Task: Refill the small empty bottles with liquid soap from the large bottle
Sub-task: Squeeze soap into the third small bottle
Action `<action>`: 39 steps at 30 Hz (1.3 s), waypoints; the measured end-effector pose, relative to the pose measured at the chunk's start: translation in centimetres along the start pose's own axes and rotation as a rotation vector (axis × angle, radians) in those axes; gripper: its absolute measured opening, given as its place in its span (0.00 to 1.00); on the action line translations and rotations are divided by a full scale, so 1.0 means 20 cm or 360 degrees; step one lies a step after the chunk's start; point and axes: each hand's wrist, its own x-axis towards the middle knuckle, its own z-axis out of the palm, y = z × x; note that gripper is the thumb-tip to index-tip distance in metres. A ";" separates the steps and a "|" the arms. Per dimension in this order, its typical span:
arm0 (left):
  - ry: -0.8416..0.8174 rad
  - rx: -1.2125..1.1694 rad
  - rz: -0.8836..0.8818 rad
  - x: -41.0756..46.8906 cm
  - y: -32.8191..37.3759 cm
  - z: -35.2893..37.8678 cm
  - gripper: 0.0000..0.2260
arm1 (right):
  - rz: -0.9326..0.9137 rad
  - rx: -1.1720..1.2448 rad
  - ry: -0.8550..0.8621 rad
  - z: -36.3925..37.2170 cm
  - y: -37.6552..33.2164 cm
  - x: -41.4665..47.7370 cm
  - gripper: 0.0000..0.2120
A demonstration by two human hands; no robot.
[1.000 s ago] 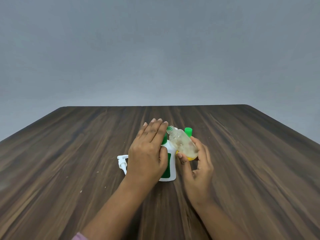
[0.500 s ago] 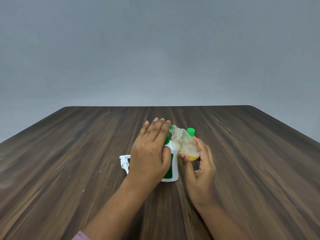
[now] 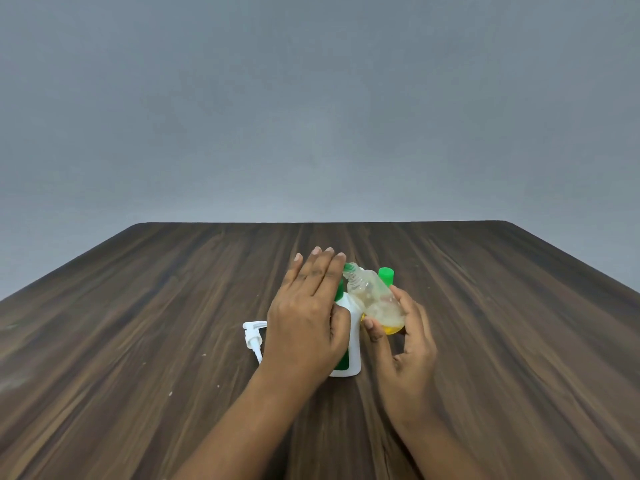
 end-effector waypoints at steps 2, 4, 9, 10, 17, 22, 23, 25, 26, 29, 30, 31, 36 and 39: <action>-0.0007 -0.0036 -0.0018 -0.02 -0.01 0.01 0.25 | 0.0001 -0.0015 0.0003 -0.01 0.00 0.00 0.20; -0.0006 -0.0043 -0.0012 -0.02 -0.01 0.01 0.24 | 0.0003 -0.0013 0.0008 -0.01 0.00 0.00 0.20; -0.0005 -0.0012 0.0047 0.02 -0.01 -0.03 0.21 | 0.0002 0.0056 -0.0002 0.00 -0.01 0.00 0.21; -0.0010 0.0002 0.0059 0.03 -0.01 -0.03 0.21 | -0.0001 0.0061 0.0000 0.00 -0.01 0.00 0.21; 0.0004 -0.0026 0.0037 -0.02 -0.02 0.01 0.22 | -0.0005 0.0027 0.0006 0.00 0.00 0.00 0.22; 0.0025 -0.0054 0.0040 0.00 -0.02 0.00 0.21 | -0.0016 0.0039 0.0021 0.00 -0.01 0.00 0.20; 0.0030 -0.0045 0.0048 0.01 -0.02 -0.01 0.20 | -0.0015 0.0039 0.0023 0.01 -0.02 0.00 0.20; 0.0023 -0.0011 0.0070 0.04 -0.02 -0.02 0.19 | -0.0013 0.0043 0.0025 0.01 -0.02 0.00 0.20; 0.0019 0.0007 0.0082 0.04 -0.01 -0.03 0.19 | -0.0018 0.0053 0.0029 0.01 -0.02 0.00 0.20; 0.0028 0.0016 0.0078 0.03 -0.02 -0.01 0.19 | -0.0023 0.0062 0.0013 0.00 -0.01 0.00 0.20; 0.0031 0.0012 0.0066 0.02 -0.02 0.00 0.20 | -0.0006 0.0059 0.0003 0.00 -0.01 0.00 0.20; 0.0028 0.0008 0.0053 0.00 -0.02 0.00 0.20 | 0.0017 0.0060 -0.0007 0.00 0.00 0.00 0.20; 0.0026 -0.0017 0.0051 0.00 -0.02 0.00 0.21 | -0.0001 0.0073 0.0020 0.00 -0.01 0.00 0.20; 0.0032 0.0000 0.0091 0.03 -0.02 -0.03 0.20 | -0.0044 0.0102 0.0043 0.01 -0.02 0.00 0.19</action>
